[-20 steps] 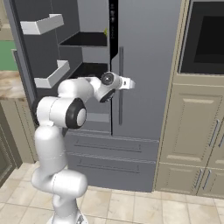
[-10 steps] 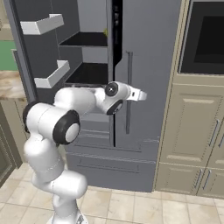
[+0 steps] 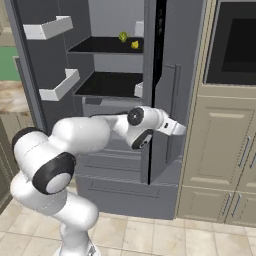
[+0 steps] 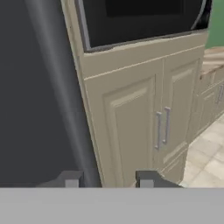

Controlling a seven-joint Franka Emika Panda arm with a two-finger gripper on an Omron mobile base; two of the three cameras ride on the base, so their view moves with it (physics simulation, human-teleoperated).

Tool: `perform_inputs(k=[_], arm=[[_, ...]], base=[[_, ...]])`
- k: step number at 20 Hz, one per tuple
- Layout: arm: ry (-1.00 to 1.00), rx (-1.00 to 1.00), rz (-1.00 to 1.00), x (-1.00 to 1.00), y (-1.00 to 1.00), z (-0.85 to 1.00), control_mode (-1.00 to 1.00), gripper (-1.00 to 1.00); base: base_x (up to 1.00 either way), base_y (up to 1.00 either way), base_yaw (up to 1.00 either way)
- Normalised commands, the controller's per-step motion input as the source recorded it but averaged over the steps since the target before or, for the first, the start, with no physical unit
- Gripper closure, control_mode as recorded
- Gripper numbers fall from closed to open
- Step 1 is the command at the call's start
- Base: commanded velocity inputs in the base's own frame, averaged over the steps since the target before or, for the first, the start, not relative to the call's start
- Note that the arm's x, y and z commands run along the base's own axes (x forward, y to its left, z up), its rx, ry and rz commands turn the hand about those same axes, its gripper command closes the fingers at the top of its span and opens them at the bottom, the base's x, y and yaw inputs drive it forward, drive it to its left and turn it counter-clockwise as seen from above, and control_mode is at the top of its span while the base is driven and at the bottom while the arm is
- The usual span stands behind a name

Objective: Take the lemon wedge from the fridge and place it on the plate with fish on the dining counter.

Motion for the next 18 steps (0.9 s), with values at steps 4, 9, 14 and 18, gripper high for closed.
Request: perform_inputs(k=[4, 9, 14, 18], arm=[[-0.08, 0.19, -0.3, -1.0, 0.34, 1.0, -1.0, -1.0], [-0.06, 0.14, -0.28, -1.0, 0.93, 0.97, -1.0, -1.0], [-0.04, 0.09, -0.18, -1.0, 1.0, 0.79, -1.0, -1.0], [-0.03, 0.0, -0.24, -0.42, 1.0, 0.69, -1.0, -1.0]], base=[[0.0, 0.0, 0.0], [0.0, 0.0, 0.0], [0.0, 0.0, 0.0], [0.0, 0.0, 0.0]])
